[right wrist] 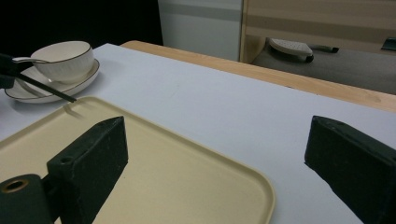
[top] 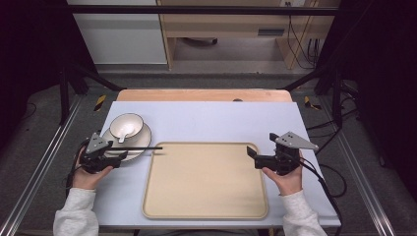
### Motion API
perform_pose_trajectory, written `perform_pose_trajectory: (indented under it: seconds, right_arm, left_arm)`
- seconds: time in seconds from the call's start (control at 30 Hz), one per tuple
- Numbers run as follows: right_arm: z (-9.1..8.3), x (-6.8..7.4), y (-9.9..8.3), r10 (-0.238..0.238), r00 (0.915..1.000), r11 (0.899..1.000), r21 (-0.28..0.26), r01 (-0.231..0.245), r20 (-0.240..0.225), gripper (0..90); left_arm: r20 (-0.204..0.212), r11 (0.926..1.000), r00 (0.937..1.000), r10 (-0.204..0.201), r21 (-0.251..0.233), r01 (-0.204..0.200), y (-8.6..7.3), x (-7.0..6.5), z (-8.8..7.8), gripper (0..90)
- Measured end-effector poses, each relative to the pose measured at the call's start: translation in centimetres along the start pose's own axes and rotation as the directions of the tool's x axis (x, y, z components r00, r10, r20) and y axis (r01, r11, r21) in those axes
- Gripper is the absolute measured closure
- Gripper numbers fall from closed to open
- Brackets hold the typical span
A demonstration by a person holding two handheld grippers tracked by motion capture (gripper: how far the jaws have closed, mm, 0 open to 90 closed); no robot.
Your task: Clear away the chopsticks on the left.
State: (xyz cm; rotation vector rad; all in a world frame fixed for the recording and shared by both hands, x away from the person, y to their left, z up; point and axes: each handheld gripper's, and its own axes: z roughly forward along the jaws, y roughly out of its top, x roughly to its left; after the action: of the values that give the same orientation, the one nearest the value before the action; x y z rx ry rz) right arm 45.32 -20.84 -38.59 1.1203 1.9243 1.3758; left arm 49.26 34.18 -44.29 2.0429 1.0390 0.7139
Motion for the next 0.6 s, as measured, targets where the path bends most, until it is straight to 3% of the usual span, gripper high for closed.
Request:
perform_pose_trajectory:
  seconds: [0.4, 0.6]
  right_arm:
    - [0.1, 0.0, 0.0, 0.0, 1.0, 1.0, 0.006, 0.0, -0.001, 5.9]
    - [0.0, 0.0, 0.0, 0.002, 1.0, 1.0, 0.003, -0.002, -0.006, 5.8]
  left_arm:
    - [0.001, 0.9983, 0.9993, 0.036, 0.046, -0.036, -0.3, 0.0, 1.3, 40.3]
    - [-0.015, 0.998, 0.9988, 0.046, 0.043, -0.046, -0.4, -0.1, 1.4, 43.8]
